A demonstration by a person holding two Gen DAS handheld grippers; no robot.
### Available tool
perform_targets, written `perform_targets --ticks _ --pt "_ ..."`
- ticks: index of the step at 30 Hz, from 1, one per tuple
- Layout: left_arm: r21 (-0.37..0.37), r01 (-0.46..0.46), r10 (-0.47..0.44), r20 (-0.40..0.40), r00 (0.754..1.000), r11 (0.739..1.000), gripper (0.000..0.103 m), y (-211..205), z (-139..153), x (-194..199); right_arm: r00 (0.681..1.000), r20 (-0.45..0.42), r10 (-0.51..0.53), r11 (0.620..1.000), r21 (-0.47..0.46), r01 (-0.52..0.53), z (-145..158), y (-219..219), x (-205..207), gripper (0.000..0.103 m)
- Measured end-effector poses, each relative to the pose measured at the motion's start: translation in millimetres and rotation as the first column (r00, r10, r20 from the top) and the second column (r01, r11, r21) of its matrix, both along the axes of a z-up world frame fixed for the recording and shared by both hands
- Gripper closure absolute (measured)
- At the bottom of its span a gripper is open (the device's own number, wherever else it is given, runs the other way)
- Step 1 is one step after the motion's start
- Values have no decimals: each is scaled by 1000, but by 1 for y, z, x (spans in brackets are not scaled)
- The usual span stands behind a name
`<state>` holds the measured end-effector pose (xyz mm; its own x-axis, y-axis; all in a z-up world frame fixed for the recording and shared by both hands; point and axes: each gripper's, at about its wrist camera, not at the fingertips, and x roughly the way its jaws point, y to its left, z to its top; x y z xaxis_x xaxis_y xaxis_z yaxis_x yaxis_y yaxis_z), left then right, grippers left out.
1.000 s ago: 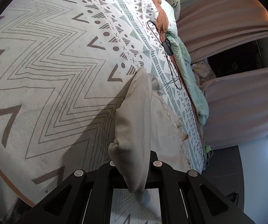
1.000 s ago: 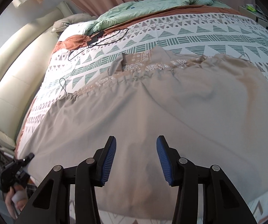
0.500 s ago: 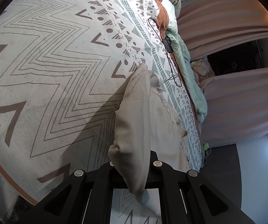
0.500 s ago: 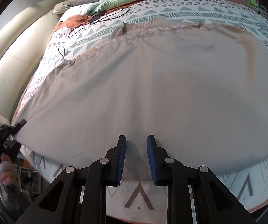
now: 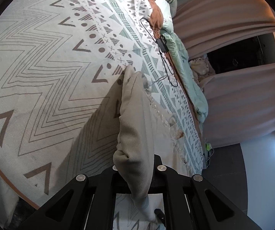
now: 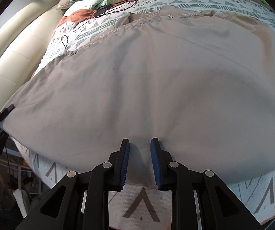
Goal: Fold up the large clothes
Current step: 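Lift the jacket edge with the left tool and fold it over the body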
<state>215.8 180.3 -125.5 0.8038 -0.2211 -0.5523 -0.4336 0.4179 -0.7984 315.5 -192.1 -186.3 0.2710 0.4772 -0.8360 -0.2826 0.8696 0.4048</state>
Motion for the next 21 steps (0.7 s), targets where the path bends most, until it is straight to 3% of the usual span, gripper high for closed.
perform_targets --ticks 13,21 --pt "129 135 -147 93 985 982 97 -67 101 51 999 -28 -31 991 129 34 -6 -19 -3 79" --pt "233 247 -275 94 957 940 97 -129 142 89 997 -60 -40 978 204 52 -14 -26 1 79"
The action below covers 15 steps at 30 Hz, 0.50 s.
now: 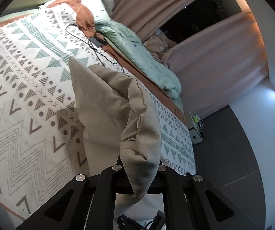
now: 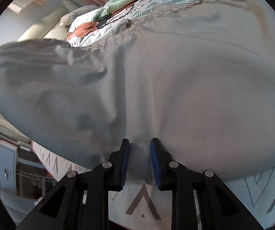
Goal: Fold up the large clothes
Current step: 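Lift the jacket edge with the left tool and fold it over the body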
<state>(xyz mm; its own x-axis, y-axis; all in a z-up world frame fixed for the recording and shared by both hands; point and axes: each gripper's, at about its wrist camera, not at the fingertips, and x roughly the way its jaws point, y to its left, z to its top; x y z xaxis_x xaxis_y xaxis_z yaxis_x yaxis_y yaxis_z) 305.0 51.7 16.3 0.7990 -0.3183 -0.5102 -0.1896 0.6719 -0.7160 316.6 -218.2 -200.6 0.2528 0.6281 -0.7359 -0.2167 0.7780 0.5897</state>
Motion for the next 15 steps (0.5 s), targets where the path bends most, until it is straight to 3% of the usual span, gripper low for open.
perform_targets --ticks 4,9,15 --pt "27 59 -59 5 998 998 97 -34 14 19 1000 -21 -1 999 33 2 -2 -3 2 79" --pt "35 132 -133 8 991 991 97 -77 25 44 995 -96 -21 988 152 36 -4 -22 5 79" --pt "38 196 -195 -13 981 980 97 -126 28 78 991 -8 -133 969 209 132 32 -87 1 79"
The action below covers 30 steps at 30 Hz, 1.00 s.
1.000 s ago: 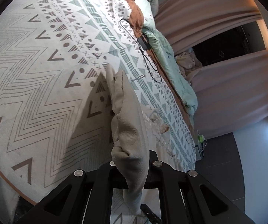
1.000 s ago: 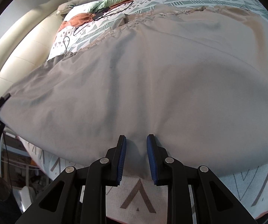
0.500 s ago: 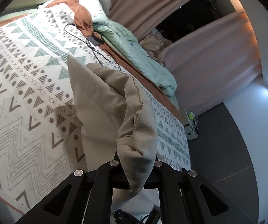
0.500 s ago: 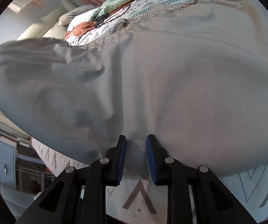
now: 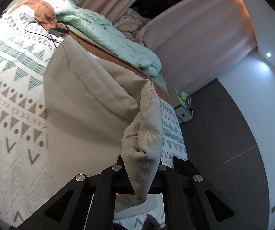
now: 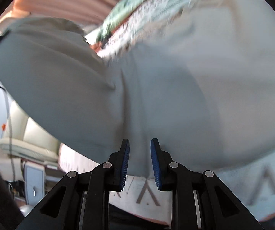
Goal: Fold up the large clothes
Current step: 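Lift the jacket edge with the left tool and fold it over the body, then open the left tool and release the folded jacket onto the bed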
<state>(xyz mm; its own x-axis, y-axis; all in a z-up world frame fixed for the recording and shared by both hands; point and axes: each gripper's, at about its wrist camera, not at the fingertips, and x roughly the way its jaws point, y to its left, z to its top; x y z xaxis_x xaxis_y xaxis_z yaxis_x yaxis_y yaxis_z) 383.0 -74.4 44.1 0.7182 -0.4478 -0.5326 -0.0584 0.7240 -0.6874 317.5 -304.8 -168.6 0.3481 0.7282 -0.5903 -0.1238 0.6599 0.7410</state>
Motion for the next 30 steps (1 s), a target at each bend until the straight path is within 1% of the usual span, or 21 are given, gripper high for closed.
perform_targets --ticks 2,4,6,7,12,16,19,23,26,27,29,30 --pt "-6 19 -20 -14 1000 1000 97 -15 -6 13 998 15 -64 998 17 64 9 -36 -1 79" --pt "-15 43 -44 -31 999 999 97 -33 -14 25 991 27 -132 991 14 132 13 -71 -2 79" --pt "-32 71 -72 -52 996 997 97 -51 -24 36 978 37 -204 977 -49 206 13 -105 -5 79" --pt "-40 87 -89 -66 994 995 97 -61 -31 42 973 35 -227 971 -66 228 11 -118 -5 79" --pt "-72 157 -166 -131 977 985 97 -109 -62 63 939 -29 -343 937 -82 340 -10 -182 -15 79" --pt "-68 198 -206 -141 968 978 97 -142 -75 67 921 -40 -389 918 -108 383 -16 -216 -23 79" --pt "-62 242 -248 -141 958 968 97 -166 -81 61 911 -48 -409 909 -114 402 -16 -232 -28 79" --pt "-27 310 -311 -139 940 950 97 -198 -85 57 906 -51 -419 905 -108 412 -18 -246 -31 79" --pt "-1 342 -337 -172 926 940 96 -217 -97 57 908 -54 -416 906 -108 409 -20 -248 -38 79" --pt "6 356 -349 -186 918 934 94 -222 -103 56 908 -55 -415 906 -110 408 -21 -247 -38 79" --pt "-8 398 -391 -212 896 917 82 -231 -114 56 910 -58 -411 908 -114 403 -23 -246 -38 79" --pt "-28 418 -413 -225 883 908 67 -234 -120 54 912 -57 -406 910 -113 398 -24 -246 -36 79"
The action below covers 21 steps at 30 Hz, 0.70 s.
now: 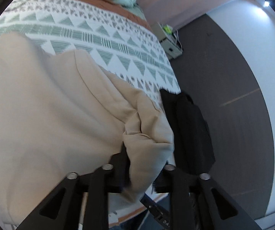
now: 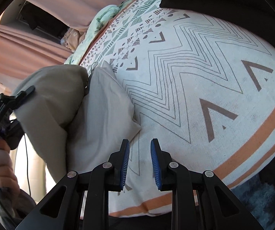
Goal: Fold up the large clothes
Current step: 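Open the left tool and release the folded jacket onto the bed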
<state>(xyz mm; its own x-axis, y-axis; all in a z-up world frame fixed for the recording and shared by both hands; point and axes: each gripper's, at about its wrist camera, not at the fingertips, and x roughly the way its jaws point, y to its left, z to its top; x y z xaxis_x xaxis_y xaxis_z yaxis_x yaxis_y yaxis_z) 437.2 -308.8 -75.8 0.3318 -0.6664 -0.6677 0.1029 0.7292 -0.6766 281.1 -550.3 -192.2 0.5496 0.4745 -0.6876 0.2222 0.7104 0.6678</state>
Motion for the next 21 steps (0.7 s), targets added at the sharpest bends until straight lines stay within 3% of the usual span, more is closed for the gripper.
perform_targets --ticks 1,2,4,5,12,21 --pt "-24 26 -26 -22 999 999 54 -3 -6 -2 1000 4 8 1000 3 -8 1 2 1 78" --pt "-49 46 -47 -32 998 998 50 -2 -10 -3 1000 10 17 1000 6 -17 0 3 6 76" --pt "-70 69 -71 -29 997 995 47 1 -12 -8 999 27 20 1000 9 -20 4 4 7 51" --pt "-57 68 -69 -23 997 996 47 6 -11 -10 999 43 21 1000 8 -21 8 5 7 48" --pt "34 -67 66 43 997 997 47 81 4 -34 993 88 79 996 23 -81 20 22 27 47" --pt "119 -272 268 51 962 955 47 185 -6 -65 989 48 140 990 14 -141 13 43 67 47"
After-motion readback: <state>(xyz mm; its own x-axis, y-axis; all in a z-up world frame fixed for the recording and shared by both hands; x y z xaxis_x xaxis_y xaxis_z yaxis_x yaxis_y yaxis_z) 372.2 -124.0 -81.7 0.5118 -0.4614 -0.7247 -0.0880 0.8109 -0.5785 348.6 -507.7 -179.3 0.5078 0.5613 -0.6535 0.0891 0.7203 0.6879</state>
